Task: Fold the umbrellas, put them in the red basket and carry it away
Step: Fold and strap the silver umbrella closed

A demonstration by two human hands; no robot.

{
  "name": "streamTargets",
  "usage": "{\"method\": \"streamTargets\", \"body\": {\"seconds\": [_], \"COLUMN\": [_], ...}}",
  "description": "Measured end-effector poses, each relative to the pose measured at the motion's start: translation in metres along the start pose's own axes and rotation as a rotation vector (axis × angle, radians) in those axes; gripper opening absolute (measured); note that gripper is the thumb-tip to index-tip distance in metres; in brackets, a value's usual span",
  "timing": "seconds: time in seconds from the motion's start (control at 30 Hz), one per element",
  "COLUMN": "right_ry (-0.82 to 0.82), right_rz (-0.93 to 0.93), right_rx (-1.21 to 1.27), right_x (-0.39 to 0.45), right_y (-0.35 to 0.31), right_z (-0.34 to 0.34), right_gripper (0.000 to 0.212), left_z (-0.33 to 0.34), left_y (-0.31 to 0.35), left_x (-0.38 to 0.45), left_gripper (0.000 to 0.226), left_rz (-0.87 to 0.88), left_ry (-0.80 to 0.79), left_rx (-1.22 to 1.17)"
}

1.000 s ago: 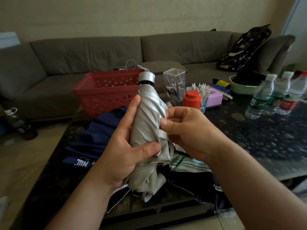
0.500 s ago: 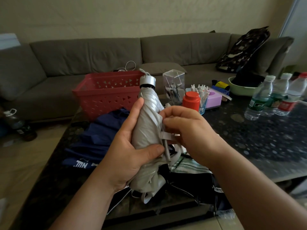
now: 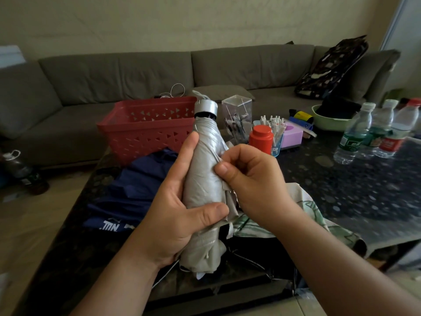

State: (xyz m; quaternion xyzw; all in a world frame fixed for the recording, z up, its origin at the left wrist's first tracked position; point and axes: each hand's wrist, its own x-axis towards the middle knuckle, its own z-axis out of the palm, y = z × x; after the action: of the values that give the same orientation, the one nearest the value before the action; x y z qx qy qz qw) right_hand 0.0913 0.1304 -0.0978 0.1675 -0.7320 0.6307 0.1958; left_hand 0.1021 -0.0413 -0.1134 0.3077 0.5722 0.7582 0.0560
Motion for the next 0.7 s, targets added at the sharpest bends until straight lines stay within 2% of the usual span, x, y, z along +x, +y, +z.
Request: {"method": "streamTargets", "body": {"seconds": [0.07,0.13,0.27,0.33,0.43,0.5,0.63,0.7], "right_ry": [0.031,0.037,0.049,-0.038,-0.246,-0.322,-0.361,-0.338], "right_rz": [-0.056,-0.02,0.085,0.138,0.187,0.253,0.263,0.246], "right_rx": [-0.041,0.012,-0.018,-0.014,0.28,0.499,0.61,0.595], "right_x": [-0.002,-0.003,0.002,0.007,0.009,0.008,0.008,0.009], "right_y": [0.004,0.006,0.012,0.016,0.019,0.017,0.013,0.009], "right_z": [0.001,0.003,0.001,-0.003,-0.008,-0.009,-0.008,-0.007], "right_gripper": [0.016,0.023,0.058,0.072,0.069,0.069,0.076,0.067], "left_z": [0.002,0.004,0.007,0.006,0.004,0.003,0.004,0.007], "left_y": [0.0,0.0,0.002,0.002,0.003,0.002,0.002,0.002], "left_x": [-0.001,-0.002,-0.003,-0.004,-0.007,-0.01,-0.014,-0.017], "left_gripper": [0.11,0.112,0.114,0.115,0.11,0.107,0.106,0.107], "left_rz": [0.005,0.003,-0.002,-0.01,-0.061,-0.104,-0.176,-0.207], "left_ry": [-0.014,-0.006,-0.004,-0.028,-0.097,-0.154,-0.203,-0.233], "left_rx": [0.003,-0.001,0.003,0.008,-0.081,-0.127,-0.187,-0.263]}}
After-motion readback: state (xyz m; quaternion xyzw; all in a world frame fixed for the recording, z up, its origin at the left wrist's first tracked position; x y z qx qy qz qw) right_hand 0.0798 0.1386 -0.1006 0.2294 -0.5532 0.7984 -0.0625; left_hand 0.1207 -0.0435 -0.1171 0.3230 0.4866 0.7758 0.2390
